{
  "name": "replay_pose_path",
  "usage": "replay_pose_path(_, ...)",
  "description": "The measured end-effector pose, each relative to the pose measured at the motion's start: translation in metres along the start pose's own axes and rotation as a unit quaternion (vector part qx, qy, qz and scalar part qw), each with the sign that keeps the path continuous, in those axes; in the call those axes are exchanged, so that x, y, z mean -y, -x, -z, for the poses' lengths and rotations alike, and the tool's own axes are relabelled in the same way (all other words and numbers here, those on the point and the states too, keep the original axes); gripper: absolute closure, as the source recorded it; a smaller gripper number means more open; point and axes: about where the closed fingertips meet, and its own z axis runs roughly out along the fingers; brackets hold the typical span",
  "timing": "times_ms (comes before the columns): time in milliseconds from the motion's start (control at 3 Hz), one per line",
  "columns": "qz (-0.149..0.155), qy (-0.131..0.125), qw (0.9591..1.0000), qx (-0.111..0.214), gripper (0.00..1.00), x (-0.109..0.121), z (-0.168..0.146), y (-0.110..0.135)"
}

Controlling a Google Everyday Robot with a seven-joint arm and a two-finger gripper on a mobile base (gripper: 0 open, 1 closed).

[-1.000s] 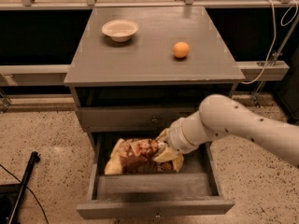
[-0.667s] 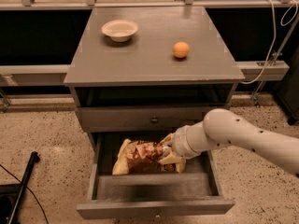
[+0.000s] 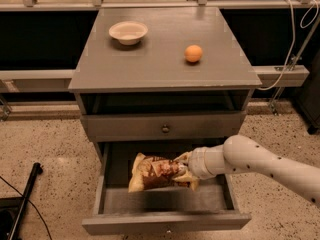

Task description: Place brown chip bag into middle drawer

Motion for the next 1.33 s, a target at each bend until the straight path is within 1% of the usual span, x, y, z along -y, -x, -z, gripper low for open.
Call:
replay_pose_path(333,-0.015,0.007,0.9992,0.036,0.35,-0.012,-0.022,-0.029)
replay_pose_path(667,-0.041,0.024,0.9963,0.071,0.04,-0.027,-0.045,-0.059)
replay_pose_path(1000,-0.041,0.025,0.9963,0.072,0.00,-0.028,-0.046,-0.059)
replay_pose_path(1333,-0.041,0.025,0.9963,0.072,0.00,-0.028,-0.046,-0.059)
